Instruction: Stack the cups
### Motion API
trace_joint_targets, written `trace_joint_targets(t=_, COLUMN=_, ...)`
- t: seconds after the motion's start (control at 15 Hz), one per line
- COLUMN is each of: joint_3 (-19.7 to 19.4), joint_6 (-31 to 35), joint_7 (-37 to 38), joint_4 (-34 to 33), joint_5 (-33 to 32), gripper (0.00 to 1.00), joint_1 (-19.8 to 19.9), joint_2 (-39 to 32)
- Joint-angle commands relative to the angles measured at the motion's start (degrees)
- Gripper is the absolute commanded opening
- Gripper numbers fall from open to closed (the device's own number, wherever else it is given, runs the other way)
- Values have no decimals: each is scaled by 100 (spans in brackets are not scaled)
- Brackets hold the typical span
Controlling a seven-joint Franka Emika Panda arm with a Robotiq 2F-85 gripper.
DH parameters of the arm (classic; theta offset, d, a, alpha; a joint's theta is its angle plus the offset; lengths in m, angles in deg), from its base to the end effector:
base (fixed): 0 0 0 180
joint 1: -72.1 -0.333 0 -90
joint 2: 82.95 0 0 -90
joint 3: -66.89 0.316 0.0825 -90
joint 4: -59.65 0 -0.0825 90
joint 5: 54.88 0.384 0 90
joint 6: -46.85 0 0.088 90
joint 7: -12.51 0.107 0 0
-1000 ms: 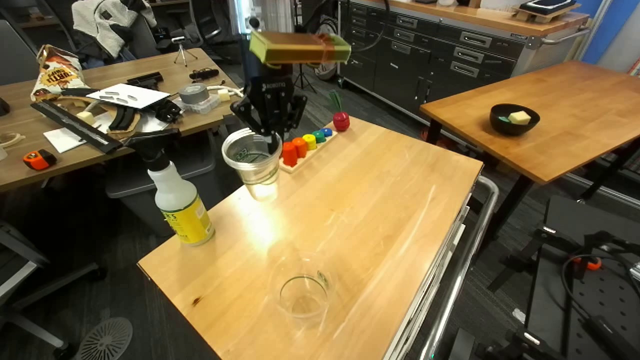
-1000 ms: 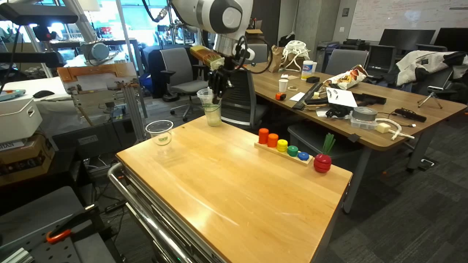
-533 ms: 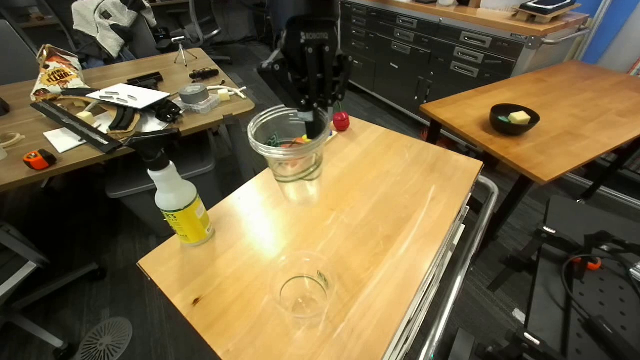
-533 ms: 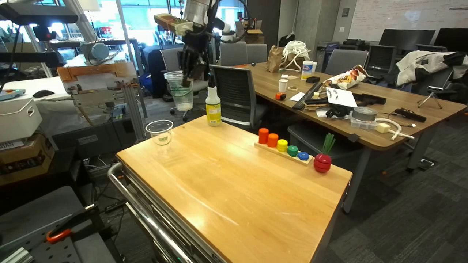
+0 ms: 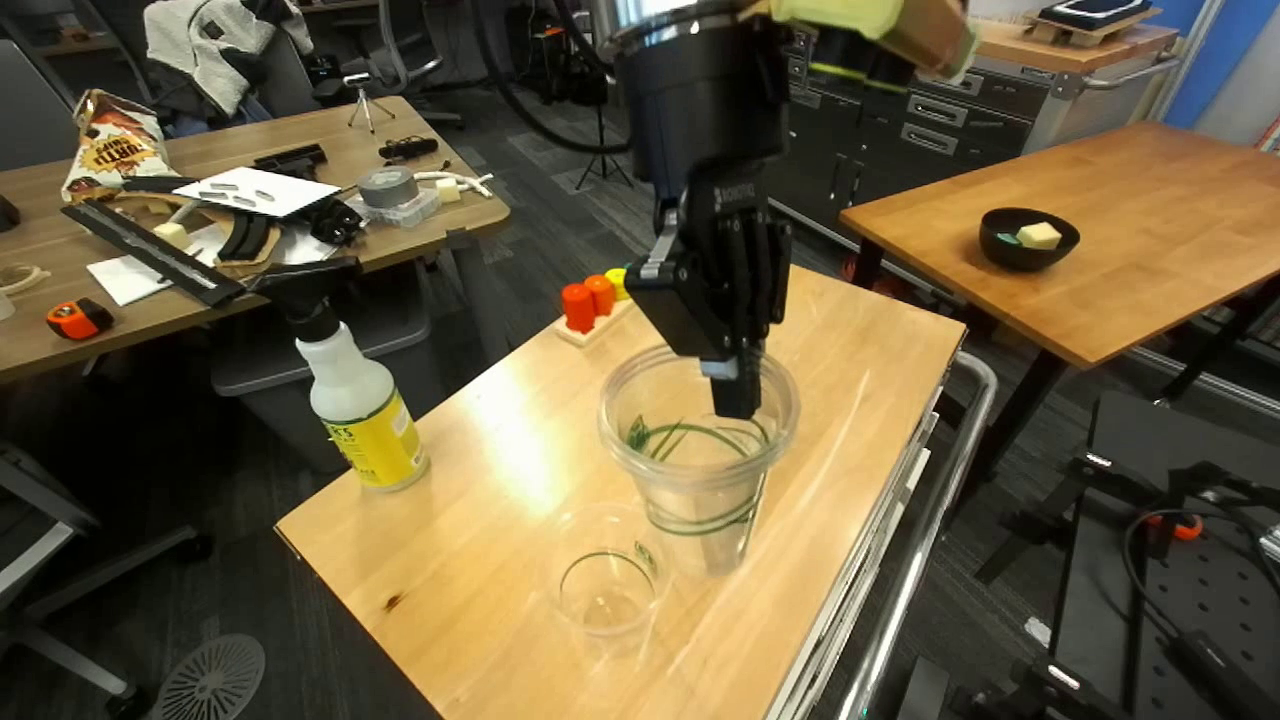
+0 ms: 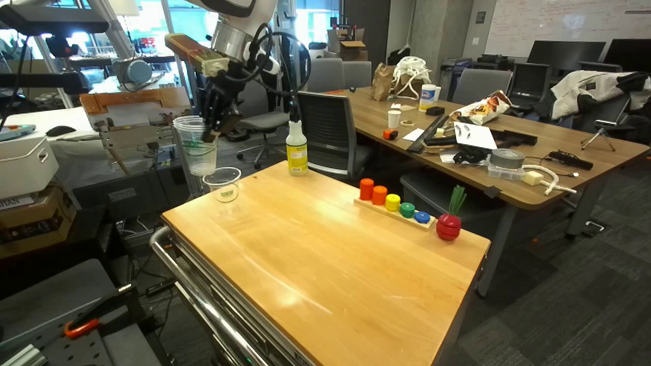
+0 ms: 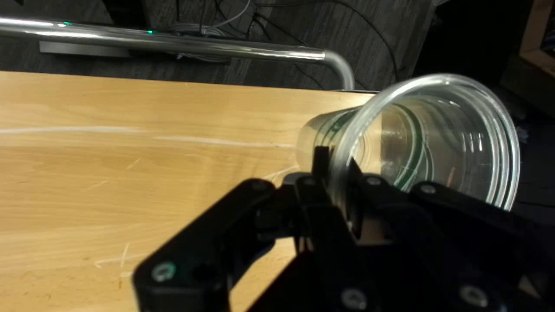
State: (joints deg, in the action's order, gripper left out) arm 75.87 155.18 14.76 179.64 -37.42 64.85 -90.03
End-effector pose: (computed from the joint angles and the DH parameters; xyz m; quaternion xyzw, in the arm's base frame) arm 0.5010 0.1680 0.3451 -0.9752 -0.0496 0.1818 0.1162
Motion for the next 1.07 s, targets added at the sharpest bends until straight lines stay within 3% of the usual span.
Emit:
trace_joint_targets(t=0.0, joint_3=58, joint_6=554, joint_7=-495, joint_4=322, joint_5=339, gripper=2, joint_1=-47, joint_2=43)
trace_joint_targets(t=1.0, joint_3=191, joint_6=1466, joint_7=-850, joint_4=-102, joint_5=366, gripper=2, joint_1=-66, joint_2=-679)
